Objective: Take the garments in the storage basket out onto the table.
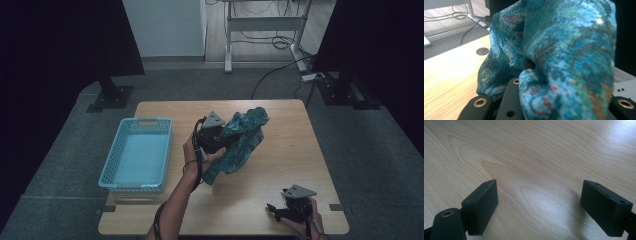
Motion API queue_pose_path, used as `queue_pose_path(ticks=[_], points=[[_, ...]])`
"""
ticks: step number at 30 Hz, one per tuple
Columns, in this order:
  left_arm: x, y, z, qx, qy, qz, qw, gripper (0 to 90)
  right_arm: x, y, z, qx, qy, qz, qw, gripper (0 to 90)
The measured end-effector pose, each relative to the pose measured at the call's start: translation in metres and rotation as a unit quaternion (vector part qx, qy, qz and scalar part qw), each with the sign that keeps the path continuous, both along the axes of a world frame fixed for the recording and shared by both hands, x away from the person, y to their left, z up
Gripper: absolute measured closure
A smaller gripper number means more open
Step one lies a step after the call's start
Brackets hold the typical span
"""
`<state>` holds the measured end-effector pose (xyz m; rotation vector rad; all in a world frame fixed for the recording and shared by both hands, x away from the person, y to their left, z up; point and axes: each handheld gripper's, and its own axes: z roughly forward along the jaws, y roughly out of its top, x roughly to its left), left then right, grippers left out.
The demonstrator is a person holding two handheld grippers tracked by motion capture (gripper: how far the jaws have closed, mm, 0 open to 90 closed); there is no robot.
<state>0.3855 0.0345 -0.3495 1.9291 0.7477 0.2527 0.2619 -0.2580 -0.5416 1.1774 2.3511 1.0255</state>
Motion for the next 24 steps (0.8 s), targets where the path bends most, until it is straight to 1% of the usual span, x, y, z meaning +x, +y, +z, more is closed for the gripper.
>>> queue_pose_path(ticks=[5,9,13,15,17,24], points=[[0.001,-0.007,0.0,0.003,0.0,-0.004,1.0,77.5,0.0,0.0,0.0,0.0,0.0,0.0,1.0,14.9],[0.004,-0.011,-0.006,0.005,0.005,-0.005,1.0,77.5,0.0,0.0,0.0,0.0,0.0,0.001,1.0,15.0],[0.007,-0.012,-0.018,0.001,0.016,-0.002,0.9999,77.5,0.0,0.0,0.0,0.0,0.0,0.002,1.0,15.0],[0.009,-0.012,-0.023,0.002,0.02,-0.001,0.9998,77.4,0.0,0.0,0.0,0.0,0.0,0.002,1.0,14.9],[0.011,-0.012,-0.029,-0.004,0.025,0.001,0.9997,77.5,0.0,0.0,0.0,0.0,0.0,0.002,1.0,14.9],[0.015,-0.019,-0.048,0.001,0.039,0.0,0.9992,77.4,0.0,0.0,0.0,0.001,0.0,0.002,1.0,14.9]])
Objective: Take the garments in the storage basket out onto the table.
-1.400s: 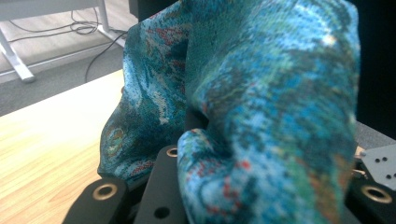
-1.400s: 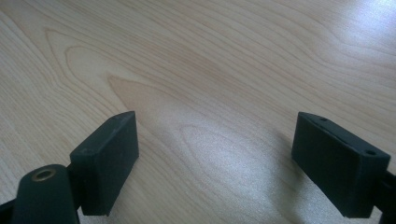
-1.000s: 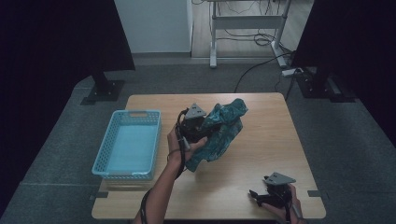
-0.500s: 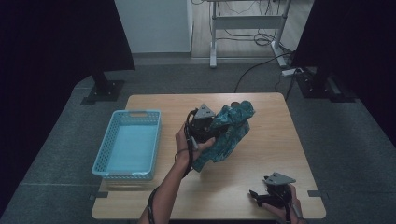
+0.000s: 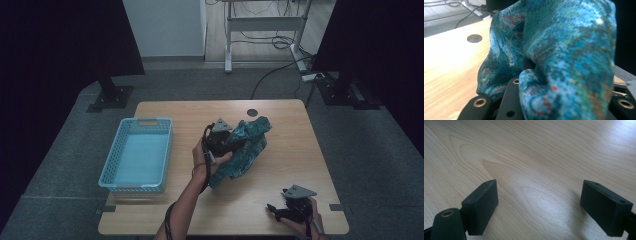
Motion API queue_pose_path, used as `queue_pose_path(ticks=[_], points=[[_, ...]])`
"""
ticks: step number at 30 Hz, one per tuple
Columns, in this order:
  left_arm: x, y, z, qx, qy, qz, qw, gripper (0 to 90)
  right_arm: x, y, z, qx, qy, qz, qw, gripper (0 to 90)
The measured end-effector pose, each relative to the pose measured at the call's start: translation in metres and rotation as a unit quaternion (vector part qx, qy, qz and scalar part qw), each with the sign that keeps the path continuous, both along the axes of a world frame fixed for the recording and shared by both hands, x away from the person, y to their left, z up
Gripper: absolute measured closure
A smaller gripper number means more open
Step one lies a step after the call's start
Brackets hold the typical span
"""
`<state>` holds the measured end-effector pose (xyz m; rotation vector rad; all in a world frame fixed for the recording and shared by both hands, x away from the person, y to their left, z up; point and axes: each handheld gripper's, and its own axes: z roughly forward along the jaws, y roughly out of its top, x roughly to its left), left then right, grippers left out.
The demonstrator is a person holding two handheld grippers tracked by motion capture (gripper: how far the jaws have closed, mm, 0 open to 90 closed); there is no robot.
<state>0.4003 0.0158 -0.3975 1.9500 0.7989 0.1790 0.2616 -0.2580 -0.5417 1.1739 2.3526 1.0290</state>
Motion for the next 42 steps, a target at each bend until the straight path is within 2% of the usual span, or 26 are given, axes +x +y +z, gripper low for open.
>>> queue_pose_path(ticks=[14,18,20,30,36,42], points=[[0.004,-0.01,-0.03,-0.001,0.018,-0.001,0.9998,77.2,0.0,0.0,0.0,0.0,0.0,0.001,1.0,14.9],[0.003,-0.01,-0.039,-0.012,0.02,-0.004,0.9997,77.0,0.0,0.0,0.0,0.0,0.0,0.001,1.0,14.9],[0.003,-0.011,-0.043,-0.01,0.023,-0.004,0.9997,77.0,0.0,0.0,0.0,-0.001,-0.001,0.002,1.0,14.9],[0.005,-0.013,-0.077,-0.006,0.05,0.004,0.9987,76.9,0.0,0.0,0.0,0.0,0.0,0.001,1.0,14.9],[0.007,-0.023,-0.101,0.015,0.063,0.009,0.9978,76.2,0.0,0.0,0.0,-0.001,0.0,0.002,1.0,14.9],[0.01,-0.028,-0.113,0.027,0.072,0.017,0.9969,75.3,0.0,0.0,0.0,0.0,0.0,0.003,1.0,15.0]])
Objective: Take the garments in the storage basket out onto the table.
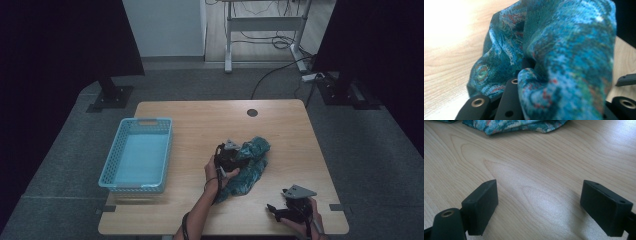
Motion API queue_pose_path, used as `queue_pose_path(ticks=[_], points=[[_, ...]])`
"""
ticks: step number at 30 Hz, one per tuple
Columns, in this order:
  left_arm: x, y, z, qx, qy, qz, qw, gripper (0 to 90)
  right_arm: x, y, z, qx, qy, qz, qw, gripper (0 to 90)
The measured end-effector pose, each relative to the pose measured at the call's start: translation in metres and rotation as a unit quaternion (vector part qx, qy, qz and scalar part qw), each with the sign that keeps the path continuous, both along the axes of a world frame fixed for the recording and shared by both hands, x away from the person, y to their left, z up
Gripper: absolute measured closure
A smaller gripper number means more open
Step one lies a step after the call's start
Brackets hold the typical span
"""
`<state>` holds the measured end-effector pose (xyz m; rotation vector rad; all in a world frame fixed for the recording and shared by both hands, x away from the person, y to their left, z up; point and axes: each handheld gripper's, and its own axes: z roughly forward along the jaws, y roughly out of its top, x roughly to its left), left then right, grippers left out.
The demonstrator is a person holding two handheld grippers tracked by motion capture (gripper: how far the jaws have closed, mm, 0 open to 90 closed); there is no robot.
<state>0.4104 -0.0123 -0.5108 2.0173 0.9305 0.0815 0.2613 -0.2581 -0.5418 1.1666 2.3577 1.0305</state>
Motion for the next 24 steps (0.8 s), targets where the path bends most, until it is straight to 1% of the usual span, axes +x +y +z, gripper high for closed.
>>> queue_pose_path(ticks=[8,10,21,24], points=[[0.001,-0.005,-0.008,0.01,0.008,0.004,0.9999,73.8,0.0,0.0,0.0,0.0,0.0,0.003,1.0,15.0],[0.001,-0.005,-0.009,0.01,0.011,0.008,0.9999,72.7,0.0,0.0,0.0,0.0,0.0,0.003,1.0,15.0],[0.003,-0.009,-0.012,0.015,0.016,0.001,0.9997,70.2,0.0,0.0,0.0,0.0,0.0,0.005,1.0,15.0],[0.003,-0.008,-0.012,0.012,0.016,0.005,0.9998,67.7,0.0,0.0,0.0,0.0,0.0,0.005,1.0,14.9]])
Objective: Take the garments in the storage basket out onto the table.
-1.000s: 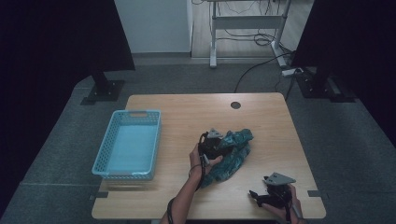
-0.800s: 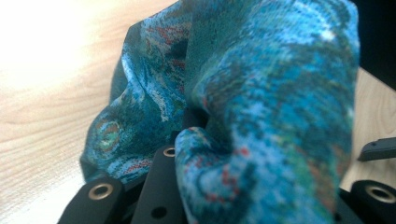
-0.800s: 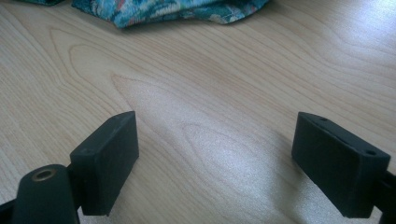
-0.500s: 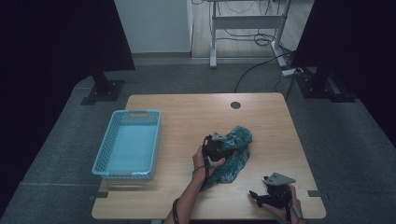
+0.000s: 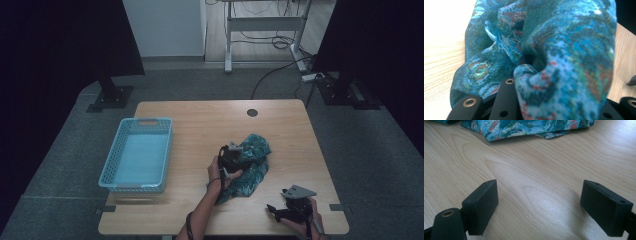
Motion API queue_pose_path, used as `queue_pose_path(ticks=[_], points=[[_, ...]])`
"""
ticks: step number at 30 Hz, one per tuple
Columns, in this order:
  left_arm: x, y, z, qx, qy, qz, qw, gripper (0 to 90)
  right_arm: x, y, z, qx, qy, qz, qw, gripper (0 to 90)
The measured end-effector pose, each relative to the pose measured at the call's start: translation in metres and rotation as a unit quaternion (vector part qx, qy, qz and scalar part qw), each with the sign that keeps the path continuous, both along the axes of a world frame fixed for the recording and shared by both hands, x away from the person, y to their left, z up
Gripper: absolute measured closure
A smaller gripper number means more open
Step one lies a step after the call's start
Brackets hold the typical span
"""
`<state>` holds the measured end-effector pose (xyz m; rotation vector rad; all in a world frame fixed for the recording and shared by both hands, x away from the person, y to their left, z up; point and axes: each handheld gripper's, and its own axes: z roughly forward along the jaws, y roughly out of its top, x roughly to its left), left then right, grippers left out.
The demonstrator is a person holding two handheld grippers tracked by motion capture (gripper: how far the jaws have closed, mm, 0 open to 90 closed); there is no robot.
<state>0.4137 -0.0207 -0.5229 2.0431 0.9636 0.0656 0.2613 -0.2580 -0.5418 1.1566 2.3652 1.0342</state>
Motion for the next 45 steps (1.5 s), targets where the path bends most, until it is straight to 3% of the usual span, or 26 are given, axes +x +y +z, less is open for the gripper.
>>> queue_pose_path(ticks=[8,15,21,26,34,38,45], points=[[-0.006,0.0,0.009,-0.001,-0.016,0.011,0.9998,37.9,0.0,0.0,0.0,-0.001,0.0,-0.001,1.0,14.7],[-0.012,0.002,0.026,-0.01,-0.036,0.01,0.9992,27.5,-0.001,0.0,0.0,0.0,0.0,-0.001,1.0,14.8],[-0.019,0.01,0.042,-0.018,-0.052,0.013,0.9984,26.3,-0.001,0.0,0.0,0.0,0.0,-0.001,1.0,14.8],[-0.027,0.016,0.054,-0.013,-0.071,0.014,0.9973,27.6,-0.001,0.0,0.0,-0.001,0.0,-0.001,1.0,14.8],[-0.041,0.026,0.06,-0.017,-0.073,0.004,0.9972,27.5,-0.001,0.0,0.0,-0.001,0.0,-0.001,1.0,14.7],[-0.054,0.034,0.064,-0.019,-0.084,-0.003,0.9963,27.6,-0.001,0.0,0.0,-0.001,0.0,-0.001,1.0,14.7],[-0.076,0.062,0.069,-0.023,-0.099,0.003,0.9949,28.2,-0.001,0.0,0.0,-0.001,0.0,-0.003,1.0,14.7]])
